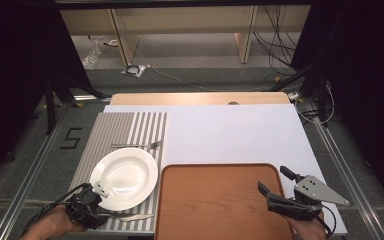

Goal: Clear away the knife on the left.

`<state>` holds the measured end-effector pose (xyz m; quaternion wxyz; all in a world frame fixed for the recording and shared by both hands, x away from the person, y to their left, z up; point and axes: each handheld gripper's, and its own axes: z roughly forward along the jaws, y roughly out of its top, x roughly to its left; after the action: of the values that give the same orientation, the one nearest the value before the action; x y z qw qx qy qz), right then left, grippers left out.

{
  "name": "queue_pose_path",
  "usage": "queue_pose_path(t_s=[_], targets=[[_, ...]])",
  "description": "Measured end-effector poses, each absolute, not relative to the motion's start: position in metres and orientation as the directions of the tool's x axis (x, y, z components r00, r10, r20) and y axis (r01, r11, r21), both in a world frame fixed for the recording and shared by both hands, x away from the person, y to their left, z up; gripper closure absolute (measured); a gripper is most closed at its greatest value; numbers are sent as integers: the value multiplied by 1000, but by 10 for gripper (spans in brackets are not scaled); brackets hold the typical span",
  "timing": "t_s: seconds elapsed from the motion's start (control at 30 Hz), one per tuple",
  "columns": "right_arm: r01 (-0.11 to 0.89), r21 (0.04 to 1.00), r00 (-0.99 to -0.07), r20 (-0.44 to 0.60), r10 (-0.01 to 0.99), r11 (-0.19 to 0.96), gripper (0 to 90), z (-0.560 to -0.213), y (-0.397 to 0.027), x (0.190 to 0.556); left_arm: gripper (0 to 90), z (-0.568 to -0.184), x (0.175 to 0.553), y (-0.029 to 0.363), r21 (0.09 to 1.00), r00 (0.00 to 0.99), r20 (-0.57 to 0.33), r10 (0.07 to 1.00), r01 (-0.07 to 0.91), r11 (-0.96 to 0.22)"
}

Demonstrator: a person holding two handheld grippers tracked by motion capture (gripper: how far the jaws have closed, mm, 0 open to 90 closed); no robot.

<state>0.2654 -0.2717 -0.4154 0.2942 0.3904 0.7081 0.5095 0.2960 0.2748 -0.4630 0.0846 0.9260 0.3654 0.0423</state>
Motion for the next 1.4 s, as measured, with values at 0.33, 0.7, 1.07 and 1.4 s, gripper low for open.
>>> queue_pose_path(t_s=[0.33, 0.7, 1.07, 1.4], targets=[[255, 951, -522, -18, 853, 176, 166, -416, -272, 265, 548, -462, 295, 268, 166, 756, 40, 653, 640, -751], [254, 951, -522, -16, 853, 174, 168, -415, -272, 265, 690, -462, 293, 261, 141, 792, 34, 610, 600, -787], [263, 947, -522, -22, 853, 185, 168, -415, -272, 265, 719, -462, 291, 256, 142, 840, 61, 539, 528, -838], [258, 949, -523, -20, 852, 180, 169, -416, -272, 266, 779, -462, 291, 251, 116, 869, 59, 492, 484, -868]])
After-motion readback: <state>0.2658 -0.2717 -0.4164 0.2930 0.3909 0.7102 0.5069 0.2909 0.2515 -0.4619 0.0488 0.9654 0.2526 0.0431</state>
